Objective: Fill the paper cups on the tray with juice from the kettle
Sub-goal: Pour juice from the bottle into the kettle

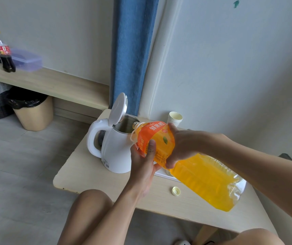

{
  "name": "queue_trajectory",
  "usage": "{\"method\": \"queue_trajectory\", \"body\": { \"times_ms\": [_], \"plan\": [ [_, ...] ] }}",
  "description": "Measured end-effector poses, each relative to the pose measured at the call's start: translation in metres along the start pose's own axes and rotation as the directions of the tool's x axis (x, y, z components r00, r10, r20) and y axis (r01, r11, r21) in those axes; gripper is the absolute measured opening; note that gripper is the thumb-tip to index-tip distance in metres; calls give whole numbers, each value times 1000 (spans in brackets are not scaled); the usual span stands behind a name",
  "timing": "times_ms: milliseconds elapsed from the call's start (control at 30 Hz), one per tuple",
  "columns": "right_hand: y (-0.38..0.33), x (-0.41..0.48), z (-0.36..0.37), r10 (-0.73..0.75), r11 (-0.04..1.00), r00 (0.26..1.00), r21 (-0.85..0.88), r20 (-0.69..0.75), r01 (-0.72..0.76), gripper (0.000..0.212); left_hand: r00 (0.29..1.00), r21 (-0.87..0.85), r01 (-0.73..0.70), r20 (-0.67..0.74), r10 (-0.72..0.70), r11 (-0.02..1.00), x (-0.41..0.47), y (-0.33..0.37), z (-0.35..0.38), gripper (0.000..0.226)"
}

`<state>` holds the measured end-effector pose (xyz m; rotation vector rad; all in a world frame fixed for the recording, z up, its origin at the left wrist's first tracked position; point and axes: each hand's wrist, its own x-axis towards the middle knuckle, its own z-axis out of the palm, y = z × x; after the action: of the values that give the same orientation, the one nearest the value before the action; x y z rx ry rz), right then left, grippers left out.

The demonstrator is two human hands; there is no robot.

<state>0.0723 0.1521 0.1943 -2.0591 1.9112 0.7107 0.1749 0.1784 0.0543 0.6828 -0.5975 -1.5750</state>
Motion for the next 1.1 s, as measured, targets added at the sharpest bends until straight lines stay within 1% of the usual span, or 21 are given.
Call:
{"method": "queue_trajectory", "body": {
  "times_ms": [67,333,667,1100],
  "plan": [
    [-1,2,0,-1,1000,1000,-4,-1,1,138,1000,2,-6,0,6,1000,1,0,-1,117],
    [-2,4,2,1,1000,1000,-13,-5,-2,137,1000,5,7,-10,-7,1000,1,0,-1,121],
    [-4,2,0,-22,999,1000,-35,11,23,136,1000,8,5,-14,-5,1000,2,-1,-2,121],
    [-6,-1,-1,-10,999,1000,-38,15,11,135,1000,6,-1,3,1,1000,2,-2,-4,118]
  ]
}}
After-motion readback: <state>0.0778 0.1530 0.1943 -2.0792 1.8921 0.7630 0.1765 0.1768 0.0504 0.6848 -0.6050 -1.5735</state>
